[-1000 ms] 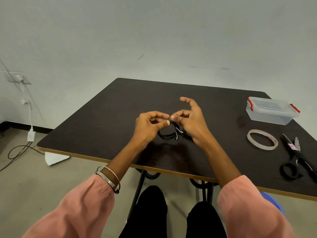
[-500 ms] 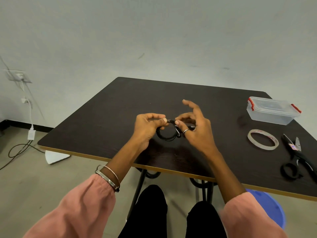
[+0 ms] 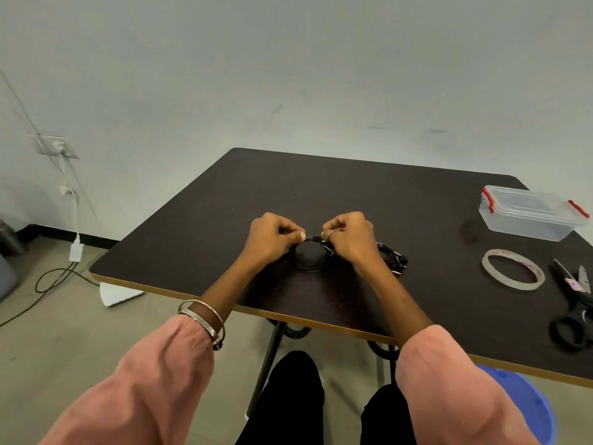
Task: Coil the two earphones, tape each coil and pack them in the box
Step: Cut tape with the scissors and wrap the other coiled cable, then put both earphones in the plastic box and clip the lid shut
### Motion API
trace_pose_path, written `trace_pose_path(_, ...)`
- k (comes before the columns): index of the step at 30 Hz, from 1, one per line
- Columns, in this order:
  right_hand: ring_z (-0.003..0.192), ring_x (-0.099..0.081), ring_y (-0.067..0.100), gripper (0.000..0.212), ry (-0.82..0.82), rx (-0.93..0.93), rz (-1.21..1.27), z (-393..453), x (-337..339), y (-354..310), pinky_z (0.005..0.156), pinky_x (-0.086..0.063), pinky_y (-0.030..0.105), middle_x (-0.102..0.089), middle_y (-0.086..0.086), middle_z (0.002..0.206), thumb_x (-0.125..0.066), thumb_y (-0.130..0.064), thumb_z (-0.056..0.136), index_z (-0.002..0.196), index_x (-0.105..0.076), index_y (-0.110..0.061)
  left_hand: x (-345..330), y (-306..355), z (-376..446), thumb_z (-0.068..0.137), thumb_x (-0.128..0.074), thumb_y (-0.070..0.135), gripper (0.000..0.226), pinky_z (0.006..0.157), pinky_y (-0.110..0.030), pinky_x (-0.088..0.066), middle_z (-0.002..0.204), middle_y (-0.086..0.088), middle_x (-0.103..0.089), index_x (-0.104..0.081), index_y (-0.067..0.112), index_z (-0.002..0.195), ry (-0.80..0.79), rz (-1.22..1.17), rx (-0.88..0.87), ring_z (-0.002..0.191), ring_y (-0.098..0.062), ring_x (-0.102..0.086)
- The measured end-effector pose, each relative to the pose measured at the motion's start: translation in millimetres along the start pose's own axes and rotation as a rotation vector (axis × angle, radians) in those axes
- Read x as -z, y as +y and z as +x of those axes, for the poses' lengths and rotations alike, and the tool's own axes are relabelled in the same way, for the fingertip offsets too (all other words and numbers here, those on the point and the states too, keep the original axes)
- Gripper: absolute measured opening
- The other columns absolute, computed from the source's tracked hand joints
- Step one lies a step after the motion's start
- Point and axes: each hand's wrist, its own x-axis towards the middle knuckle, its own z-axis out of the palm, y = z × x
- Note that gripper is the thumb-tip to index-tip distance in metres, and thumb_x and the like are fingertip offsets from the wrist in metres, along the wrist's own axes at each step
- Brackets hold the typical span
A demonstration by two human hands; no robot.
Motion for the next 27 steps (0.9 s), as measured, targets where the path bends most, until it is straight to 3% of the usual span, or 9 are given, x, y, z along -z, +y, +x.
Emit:
trace_pose_path(2, 0.074, -0.064, 0.017, 0.009, 0.033, 0.021, -0.08, 3, -5, 5, 0.068, -0.05, 0.026, -0.07, 0.01, 0.083, -0.063, -0.003, 0.084, 0.083, -0.072, -0.004, -8, 1, 2, 0.083, -0.073, 0.016, 0.011, 0.07, -0.011, -0.048, 0.088, 0.002, -0.073, -0.076, 0.012, 0.093, 0.009, 0.06, -0.038, 0.076, -0.002, -0.063)
trace_pose_path(6, 0.077, -0.066, 0.021, 0.007, 0.09, 0.068, -0.178, 4, -6, 16, 0.074, -0.055, 0.033, -0.068, 0.009, 0.079, -0.066, -0.008, 0.086, 0.082, -0.069, -0.004, -29, 1, 9, 0.081, -0.074, 0.015, 0.006, 0.083, -0.031, -0.056, 0.084, -0.001, -0.075, -0.077, 0.013, 0.085, 0.073, 0.095, -0.035, 0.077, -0.009, -0.067)
trace_pose_path(9, 0.07, -0.063, 0.014, 0.013, 0.106, 0.11, -0.161, 1, 2, 18, 0.071, -0.052, 0.028, -0.068, 0.004, 0.076, -0.065, -0.016, 0.089, 0.083, -0.069, -0.006, -37, 2, 13, 0.081, -0.074, 0.016, 0.003, 0.082, -0.032, -0.057, 0.079, 0.002, -0.073, -0.077, 0.016, 0.082, 0.117, 0.115, -0.021, 0.076, -0.008, -0.067)
trace_pose_path(13, 0.071, -0.061, 0.006, 0.013, 0.087, 0.072, 0.008, 2, 20, 16, 0.067, -0.046, 0.018, -0.067, -0.005, 0.076, -0.066, -0.019, 0.089, 0.083, -0.072, -0.009, -36, 4, 17, 0.081, -0.074, 0.017, 0.004, 0.079, -0.03, -0.056, 0.072, 0.008, -0.067, -0.076, 0.018, 0.078, 0.129, 0.123, 0.025, 0.076, -0.009, -0.066)
trace_pose_path(16, 0.074, -0.067, 0.015, 0.013, 0.096, -0.032, 0.273, 10, 44, 23, 0.071, -0.057, 0.029, -0.073, 0.003, 0.078, -0.068, -0.017, 0.086, 0.076, -0.074, -0.012, -33, 12, 19, 0.086, -0.069, 0.022, 0.011, 0.073, -0.028, -0.05, 0.078, 0.003, -0.069, -0.075, 0.015, 0.081, 0.189, 0.172, 0.049, 0.08, -0.015, -0.066)
trace_pose_path(18, 0.07, -0.066, 0.016, 0.014, 0.133, -0.057, 0.382, 14, 68, 27, 0.067, -0.055, 0.03, -0.074, 0.008, 0.079, -0.066, -0.012, 0.087, 0.075, -0.073, -0.01, -33, 26, 22, 0.088, -0.066, 0.025, 0.017, 0.072, -0.028, -0.047, 0.083, 0.0, -0.072, -0.074, 0.012, 0.081, 0.243, 0.182, 0.004, 0.08, -0.018, -0.065)
trace_pose_path(22, 0.064, -0.062, 0.014, 0.013, 0.287, -0.073, 0.413, 23, 128, 41, 0.06, -0.052, 0.025, -0.071, 0.009, 0.079, -0.063, -0.016, 0.09, 0.083, -0.07, -0.007, -54, 69, 37, 0.088, -0.067, 0.023, 0.015, 0.076, -0.027, -0.05, 0.08, 0.004, -0.069, -0.075, 0.012, 0.083, 0.194, -0.014, -0.081, 0.078, -0.013, -0.064)
trace_pose_path(27, 0.057, -0.061, 0.014, 0.025, 0.601, -0.196, 0.4, 35, 184, 80, 0.056, -0.049, 0.025, -0.069, 0.006, 0.07, -0.063, -0.031, 0.091, 0.074, -0.068, -0.013, -108, 125, 56, 0.091, -0.061, 0.01, 0.014, 0.052, -0.016, -0.049, 0.082, -0.001, -0.071, -0.071, 0.012, 0.081, 0.012, -0.347, 0.007, 0.058, -0.007, -0.058)
